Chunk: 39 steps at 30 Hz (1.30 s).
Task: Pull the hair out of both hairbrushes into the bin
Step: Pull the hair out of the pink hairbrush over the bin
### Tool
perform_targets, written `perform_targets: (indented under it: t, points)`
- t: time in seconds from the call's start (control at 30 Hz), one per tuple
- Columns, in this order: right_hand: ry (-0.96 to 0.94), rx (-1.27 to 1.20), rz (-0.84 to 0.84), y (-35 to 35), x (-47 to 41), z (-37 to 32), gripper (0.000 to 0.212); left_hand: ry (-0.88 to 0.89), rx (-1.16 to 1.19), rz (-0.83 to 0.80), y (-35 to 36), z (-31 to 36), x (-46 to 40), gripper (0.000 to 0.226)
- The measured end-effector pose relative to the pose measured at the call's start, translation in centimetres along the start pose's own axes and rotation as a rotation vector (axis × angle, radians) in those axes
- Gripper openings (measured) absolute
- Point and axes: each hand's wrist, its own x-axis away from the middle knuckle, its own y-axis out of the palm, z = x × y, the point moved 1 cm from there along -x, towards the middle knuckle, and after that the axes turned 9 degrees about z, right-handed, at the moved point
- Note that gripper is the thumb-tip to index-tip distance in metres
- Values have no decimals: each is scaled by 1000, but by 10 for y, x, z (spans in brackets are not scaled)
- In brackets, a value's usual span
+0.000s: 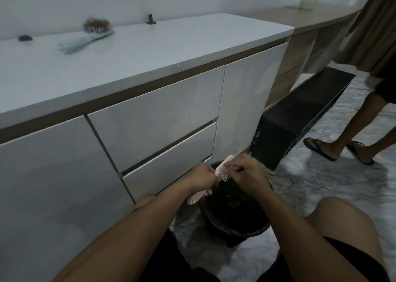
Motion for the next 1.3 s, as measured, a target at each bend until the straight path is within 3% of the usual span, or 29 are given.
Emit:
perform_targets:
  t: [0.13,0.2,0.3,0.4,0.63,0.83,0.93,1.17,1.3]
  points:
    - [232,27,130,-11,-14,5,11,45,-44,13,-16,16,4,16]
    - [353,-61,121,-21,-26,1,14,96,-74,18,-26,28,6,12]
    - [461,-238,73,-37,-49,-21,36,162,-84,19,-42,51,8,9]
    - [551,-430,18,-52,-72,-50,37,213,-57,43,-58,77,12,9]
    - [496,-604,87,-83,-121,-106,26,334,-88,172,-107,132,30,14]
    - [380,-626,169,-87,-172,-151,20,551,-274,543,-164,171,51,39]
    - [291,-581,193,-83,-197,-181,21,592,-285,691,-195,182,59,30]
    - [64,-432,272,-52,-242,-248,22,586,-289,860,-261,187,65,20]
    - [-71,-321,201,-19,-259,-273,11,548,-239,919,-289,174,57,16]
